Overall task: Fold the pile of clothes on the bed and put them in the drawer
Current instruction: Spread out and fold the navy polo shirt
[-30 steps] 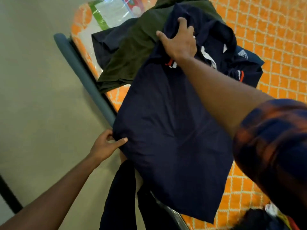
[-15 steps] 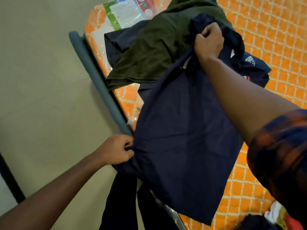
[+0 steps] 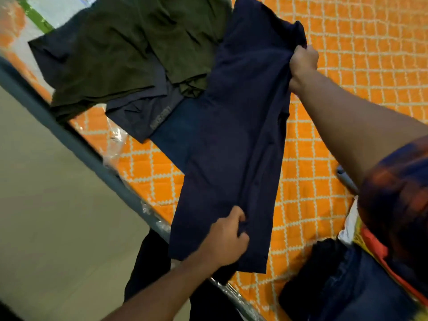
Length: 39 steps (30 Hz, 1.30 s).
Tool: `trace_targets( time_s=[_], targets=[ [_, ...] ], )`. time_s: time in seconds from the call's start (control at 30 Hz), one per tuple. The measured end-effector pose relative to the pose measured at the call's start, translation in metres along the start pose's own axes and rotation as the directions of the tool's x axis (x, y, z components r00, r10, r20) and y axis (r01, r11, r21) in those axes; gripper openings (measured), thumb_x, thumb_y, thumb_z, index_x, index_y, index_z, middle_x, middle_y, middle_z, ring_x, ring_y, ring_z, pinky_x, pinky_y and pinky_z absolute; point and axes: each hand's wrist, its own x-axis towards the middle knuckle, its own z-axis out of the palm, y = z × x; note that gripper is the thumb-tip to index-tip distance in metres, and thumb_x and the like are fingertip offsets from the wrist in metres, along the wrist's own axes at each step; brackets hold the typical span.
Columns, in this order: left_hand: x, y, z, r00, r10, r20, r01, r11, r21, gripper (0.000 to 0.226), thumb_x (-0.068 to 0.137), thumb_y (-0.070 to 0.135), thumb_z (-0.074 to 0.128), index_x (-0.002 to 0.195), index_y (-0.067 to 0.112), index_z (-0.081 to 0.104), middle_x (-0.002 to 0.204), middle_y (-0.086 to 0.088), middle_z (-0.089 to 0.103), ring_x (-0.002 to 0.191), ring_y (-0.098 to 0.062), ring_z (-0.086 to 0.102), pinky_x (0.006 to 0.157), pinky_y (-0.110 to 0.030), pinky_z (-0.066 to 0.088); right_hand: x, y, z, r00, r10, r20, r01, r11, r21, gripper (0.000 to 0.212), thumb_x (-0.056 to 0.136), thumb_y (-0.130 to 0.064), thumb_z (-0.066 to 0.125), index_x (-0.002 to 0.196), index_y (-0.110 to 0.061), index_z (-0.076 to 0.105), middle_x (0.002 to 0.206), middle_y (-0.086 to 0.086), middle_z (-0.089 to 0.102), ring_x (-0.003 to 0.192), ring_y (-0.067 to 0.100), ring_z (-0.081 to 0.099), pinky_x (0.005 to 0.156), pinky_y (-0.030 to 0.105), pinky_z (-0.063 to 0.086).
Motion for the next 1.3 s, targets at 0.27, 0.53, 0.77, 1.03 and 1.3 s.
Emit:
trace_targets(
  time_s=[0.27, 0.53, 0.77, 1.03, 1.3],
  targets=[
    [0.041, 0.021, 0.057, 0.999, -0.001, 0.052, 0.002, 1.000, -0.025, 0.046, 0.099, 0.032, 0.055, 0.137, 0.029, 0.029, 0.098, 0.005, 0.053, 0.081, -0.015, 0.056, 0.071, -0.030, 0.046, 0.038, 0.068, -0.046, 0.982, 0.141, 0.125, -0.149, 0.988, 0.052, 0.023, 0.098, -0.017, 0.036, 0.078, -0.023, 0.046, 0.070, -0.001, 0.048, 0.055, 0.015, 0.042, 0.053, 0.029, 0.032],
    [0.033, 0.015, 0.019, 0.994, 0.031, -0.108, -0.049, 0.984, -0.169, 0.016, 0.099, 0.025, 0.060, 0.115, 0.024, 0.059, 0.079, 0.004, 0.063, 0.055, -0.015, 0.066, 0.055, -0.039, 0.058, -0.057, 0.128, -0.098, 1.000, 0.013, 0.004, -0.011, 0.957, -0.290, 0.061, 0.079, -0.052, 0.062, 0.134, -0.026, 0.053, 0.111, 0.006, 0.069, 0.092, 0.025, 0.067, 0.081, 0.041, 0.056],
    [0.013, -0.045, -0.032, 0.712, 0.021, -0.702, 0.197, 0.954, 0.228, 0.059, 0.080, 0.028, 0.078, 0.129, 0.011, 0.051, 0.118, -0.009, 0.056, 0.110, -0.032, 0.051, 0.095, -0.044, 0.041, -0.297, 0.228, -0.142, 0.988, 0.093, 0.122, -0.018, 0.859, -0.512, 0.080, 0.084, -0.053, 0.072, 0.151, -0.036, 0.032, 0.145, -0.005, 0.054, 0.129, 0.024, 0.055, 0.096, 0.040, 0.049],
    [0.006, -0.055, -0.034, 0.902, -0.223, -0.369, 0.232, 0.972, -0.020, 0.026, 0.095, 0.030, 0.065, 0.116, 0.018, 0.057, 0.108, 0.004, 0.066, 0.101, -0.021, 0.063, 0.086, -0.043, 0.053, -0.324, 0.249, -0.159, 0.983, 0.065, 0.173, -0.033, 0.983, -0.179, 0.061, 0.107, -0.016, 0.049, 0.159, -0.031, 0.021, 0.141, -0.034, 0.033, 0.107, -0.027, 0.045, 0.087, 0.014, 0.043],
    [-0.008, -0.051, -0.017, 0.861, -0.352, -0.366, 0.253, 0.923, -0.292, 0.031, 0.106, 0.031, 0.046, 0.135, 0.021, 0.050, 0.123, 0.006, 0.056, 0.114, -0.020, 0.054, 0.099, -0.040, 0.045, -0.332, 0.262, -0.178, 0.952, -0.022, 0.305, 0.075, 0.984, -0.161, 0.031, 0.104, -0.002, 0.048, 0.110, -0.025, 0.069, 0.123, -0.007, 0.066, 0.117, 0.009, 0.059, 0.099, 0.033, 0.052]
  ],
)
